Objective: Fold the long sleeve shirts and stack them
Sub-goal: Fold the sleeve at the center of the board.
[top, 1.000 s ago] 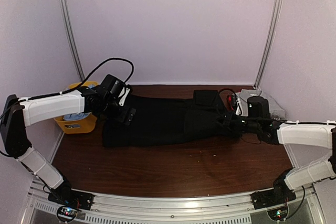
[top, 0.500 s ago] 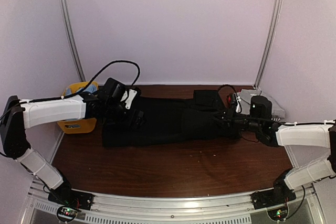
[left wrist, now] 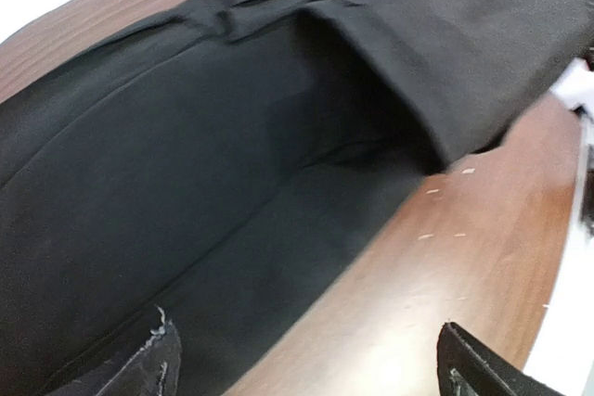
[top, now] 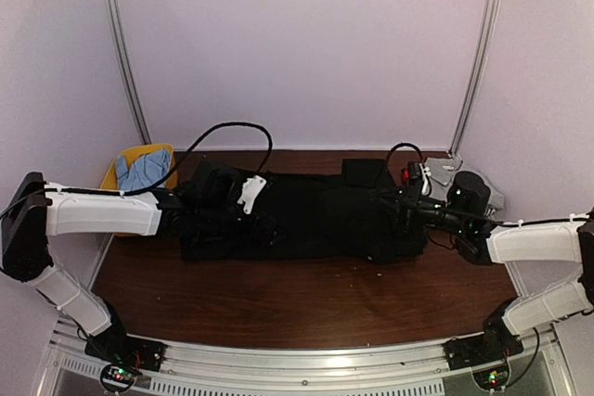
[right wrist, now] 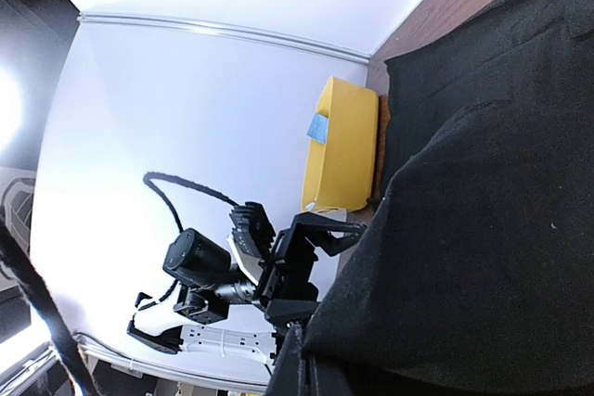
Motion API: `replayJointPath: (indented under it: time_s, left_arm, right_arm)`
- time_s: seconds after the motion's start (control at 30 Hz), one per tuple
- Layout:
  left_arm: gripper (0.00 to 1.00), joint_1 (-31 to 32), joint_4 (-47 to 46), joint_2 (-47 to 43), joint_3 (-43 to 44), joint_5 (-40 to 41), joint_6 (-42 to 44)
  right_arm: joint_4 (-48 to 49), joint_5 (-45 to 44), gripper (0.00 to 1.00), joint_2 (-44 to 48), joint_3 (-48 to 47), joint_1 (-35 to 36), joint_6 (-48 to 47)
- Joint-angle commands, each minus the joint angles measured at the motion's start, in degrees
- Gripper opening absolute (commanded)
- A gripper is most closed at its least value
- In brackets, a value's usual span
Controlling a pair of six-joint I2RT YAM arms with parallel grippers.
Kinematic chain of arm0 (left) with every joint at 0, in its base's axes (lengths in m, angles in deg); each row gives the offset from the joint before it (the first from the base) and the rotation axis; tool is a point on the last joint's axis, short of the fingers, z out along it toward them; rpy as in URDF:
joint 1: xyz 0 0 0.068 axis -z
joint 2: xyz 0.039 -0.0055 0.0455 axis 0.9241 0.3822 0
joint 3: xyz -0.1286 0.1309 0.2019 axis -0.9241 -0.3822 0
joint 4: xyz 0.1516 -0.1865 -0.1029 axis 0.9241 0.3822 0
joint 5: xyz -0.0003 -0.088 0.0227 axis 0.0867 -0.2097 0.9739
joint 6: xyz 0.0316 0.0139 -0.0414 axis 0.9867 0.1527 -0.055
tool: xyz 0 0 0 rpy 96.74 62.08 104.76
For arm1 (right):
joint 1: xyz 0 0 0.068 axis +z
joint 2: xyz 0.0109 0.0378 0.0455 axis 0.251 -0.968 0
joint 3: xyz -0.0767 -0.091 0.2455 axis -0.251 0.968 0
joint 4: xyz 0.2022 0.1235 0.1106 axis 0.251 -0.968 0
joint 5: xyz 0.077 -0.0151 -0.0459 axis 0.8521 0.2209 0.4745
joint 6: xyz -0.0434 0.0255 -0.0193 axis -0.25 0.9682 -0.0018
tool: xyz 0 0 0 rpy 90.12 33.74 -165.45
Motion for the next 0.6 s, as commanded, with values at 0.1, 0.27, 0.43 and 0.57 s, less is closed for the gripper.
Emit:
replayJointPath:
  time_s: [0.1,0.27,0.43,0.57]
  left_arm:
    - [0.98,1.5,-22.8,1.2,-4.7,-15.3,-3.4]
    - [0.98,3.1,-29.8,6.7,-4.1,-19.3,-4.2]
    - [0.97,3.6,-36.5,14.4,-1.9,-22.9,-8.7]
    - [0.97,4.2,-44.3,19.4,-1.3,-25.6,-12.2]
  right_arm:
    - [6.4,1.3,0.00,-1.6,0.0,-0.4,4.0]
    - [7.6,1.3,0.00,-3.1,-0.3,-0.4,4.6]
    - [9.1,1.5,0.00,-4.7,-0.3,-0.3,4.9]
    - [10.4,1.6,0.00,-5.9,0.2,-0.3,5.1]
